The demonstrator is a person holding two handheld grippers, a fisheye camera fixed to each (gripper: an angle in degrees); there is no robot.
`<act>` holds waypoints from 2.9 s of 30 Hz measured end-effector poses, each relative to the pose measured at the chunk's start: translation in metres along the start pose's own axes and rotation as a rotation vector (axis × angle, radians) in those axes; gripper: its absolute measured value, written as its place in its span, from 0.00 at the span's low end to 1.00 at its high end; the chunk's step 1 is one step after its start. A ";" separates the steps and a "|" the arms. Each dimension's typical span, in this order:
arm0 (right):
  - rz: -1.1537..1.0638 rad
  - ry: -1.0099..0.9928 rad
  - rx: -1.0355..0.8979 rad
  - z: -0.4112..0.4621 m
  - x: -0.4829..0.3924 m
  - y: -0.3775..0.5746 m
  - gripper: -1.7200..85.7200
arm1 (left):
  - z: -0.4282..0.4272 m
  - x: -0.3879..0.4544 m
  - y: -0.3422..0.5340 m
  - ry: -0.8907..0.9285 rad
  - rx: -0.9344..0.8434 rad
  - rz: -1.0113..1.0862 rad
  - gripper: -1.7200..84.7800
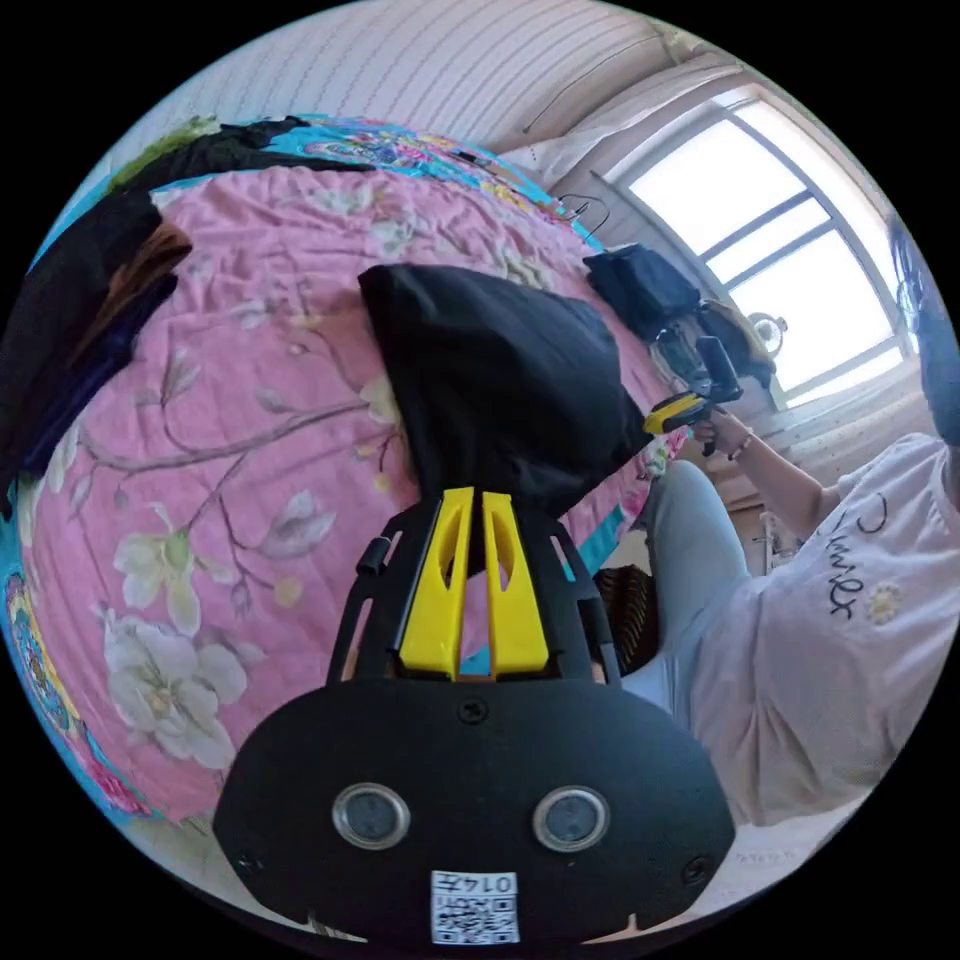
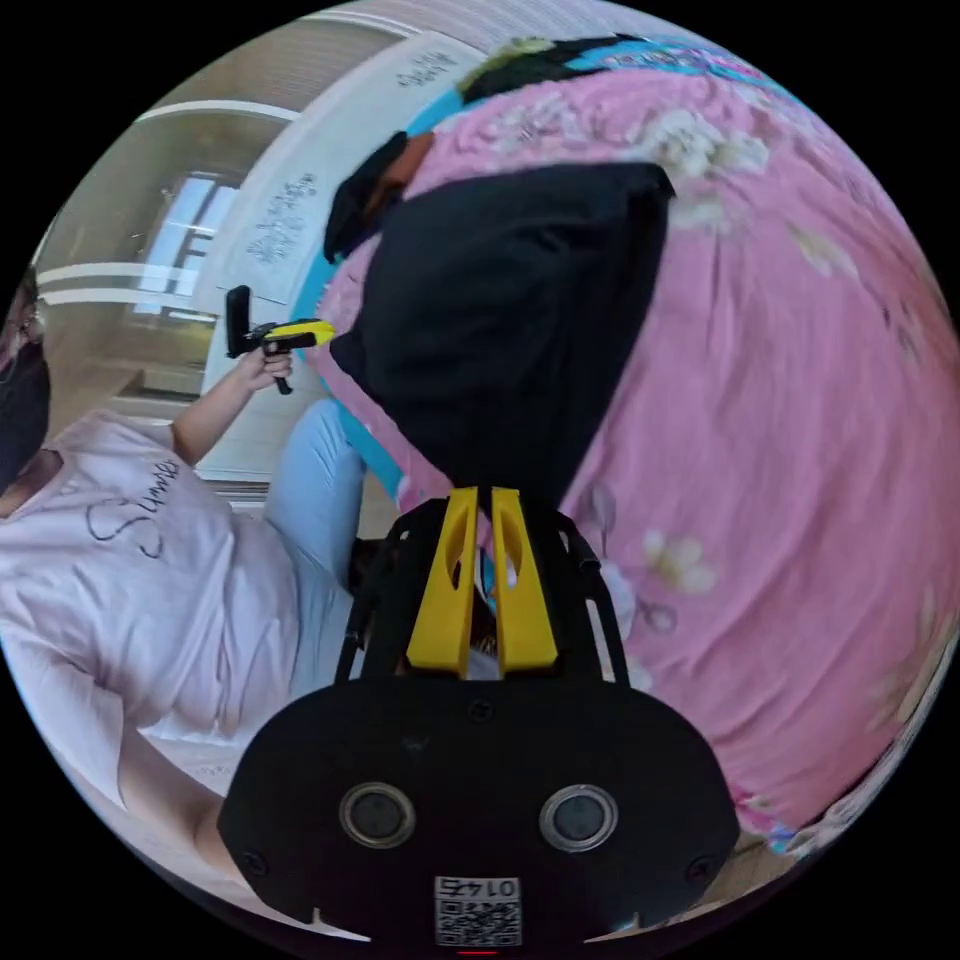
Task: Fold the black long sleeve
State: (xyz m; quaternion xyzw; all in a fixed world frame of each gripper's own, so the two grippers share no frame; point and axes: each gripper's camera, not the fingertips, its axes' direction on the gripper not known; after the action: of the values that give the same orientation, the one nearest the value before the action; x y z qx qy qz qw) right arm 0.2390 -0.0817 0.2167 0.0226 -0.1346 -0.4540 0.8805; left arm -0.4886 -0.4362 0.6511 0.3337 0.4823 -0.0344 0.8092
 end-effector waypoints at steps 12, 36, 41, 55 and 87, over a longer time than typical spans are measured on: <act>-0.355 0.481 0.271 -0.002 -0.139 -0.157 0.02 | 0.072 0.159 -0.010 -0.203 0.248 0.344 0.01; 0.286 0.117 0.391 -0.009 0.017 0.019 0.11 | 0.172 0.235 0.074 -0.173 0.293 0.475 0.18; 0.244 -0.106 0.467 -0.014 0.017 0.044 0.03 | 0.209 0.263 0.067 -0.181 0.179 0.546 0.21; 0.258 -0.199 0.696 -0.051 0.066 0.016 0.19 | 0.203 0.253 0.059 -0.217 0.175 0.410 0.02; -0.510 0.317 0.074 0.049 -0.212 -0.310 0.22 | 0.014 0.055 0.160 -0.262 0.460 -0.304 0.17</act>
State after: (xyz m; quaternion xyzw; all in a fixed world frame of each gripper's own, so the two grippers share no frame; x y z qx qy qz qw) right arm -0.1369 -0.0889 0.1679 0.1585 -0.0022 -0.6462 0.7465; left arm -0.3886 -0.3051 0.6926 0.4249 0.3979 -0.3059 0.7533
